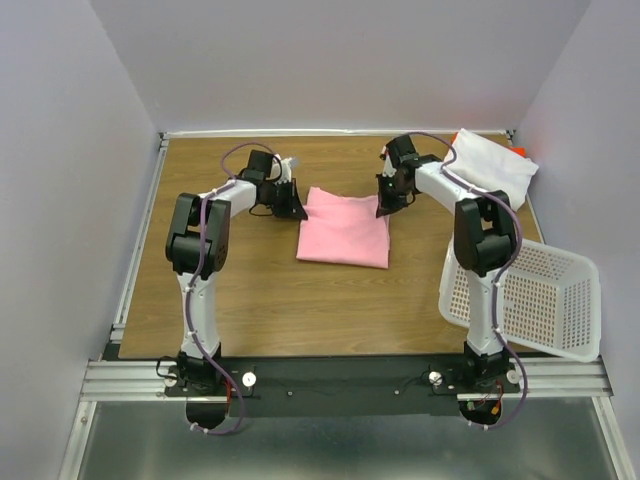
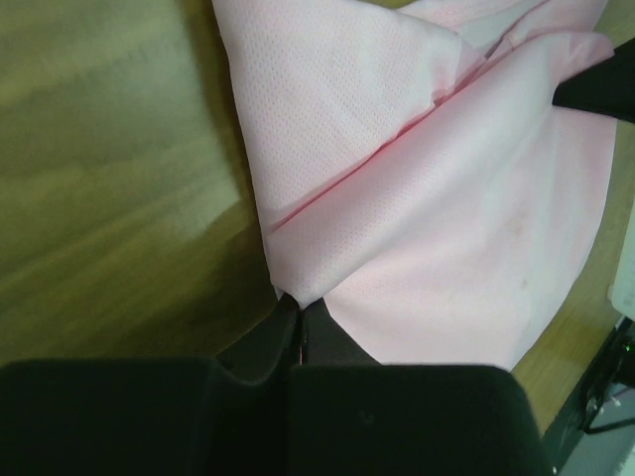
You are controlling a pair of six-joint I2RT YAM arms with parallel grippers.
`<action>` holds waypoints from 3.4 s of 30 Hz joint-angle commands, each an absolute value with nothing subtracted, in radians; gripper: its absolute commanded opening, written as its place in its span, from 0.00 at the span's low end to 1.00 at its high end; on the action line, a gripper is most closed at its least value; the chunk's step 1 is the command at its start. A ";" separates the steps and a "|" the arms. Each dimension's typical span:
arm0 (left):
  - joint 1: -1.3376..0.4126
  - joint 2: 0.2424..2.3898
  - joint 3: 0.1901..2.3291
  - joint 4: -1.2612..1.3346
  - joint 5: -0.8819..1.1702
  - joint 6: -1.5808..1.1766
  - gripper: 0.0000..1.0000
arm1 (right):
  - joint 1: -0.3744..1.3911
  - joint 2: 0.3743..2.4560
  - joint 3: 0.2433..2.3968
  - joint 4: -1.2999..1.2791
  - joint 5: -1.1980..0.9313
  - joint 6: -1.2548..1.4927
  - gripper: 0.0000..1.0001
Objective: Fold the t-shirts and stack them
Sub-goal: Neatly place the folded tshirt to the corner
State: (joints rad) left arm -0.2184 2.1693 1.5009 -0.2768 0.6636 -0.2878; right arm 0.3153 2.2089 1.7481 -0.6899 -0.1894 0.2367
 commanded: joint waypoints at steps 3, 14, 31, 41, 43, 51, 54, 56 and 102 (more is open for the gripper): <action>-0.224 2.023 1.332 -0.256 0.669 -0.284 0.00 | 0.345 2.100 1.625 -0.672 -0.250 0.247 0.00; -0.248 1.683 0.953 -0.250 0.637 -0.319 0.00 | 0.474 1.883 1.355 -0.647 -0.230 0.359 0.00; -0.250 1.591 0.994 -0.279 0.612 -0.316 0.00 | 0.482 1.698 1.258 -0.629 -0.123 0.471 0.00; -0.250 1.735 1.101 -0.238 0.635 -0.275 0.00 | 0.482 1.730 1.276 -0.620 -0.068 0.474 0.00; -0.250 1.793 1.149 -0.226 0.647 -0.267 0.00 | 0.482 1.743 1.282 -0.620 -0.048 0.483 0.00; -0.252 1.979 1.371 -0.190 0.678 -0.253 0.07 | 0.480 1.784 1.308 -0.620 0.066 0.518 0.02; -0.252 2.045 1.451 -0.189 0.695 -0.252 0.25 | 0.480 1.818 1.334 -0.621 0.104 0.525 0.09; -0.253 2.078 1.499 -0.187 0.703 -0.246 0.38 | 0.479 1.827 1.350 -0.621 0.117 0.531 0.31; -0.256 1.962 1.135 -0.310 0.561 -0.156 0.08 | 0.348 1.732 0.879 -0.200 -0.480 0.592 0.97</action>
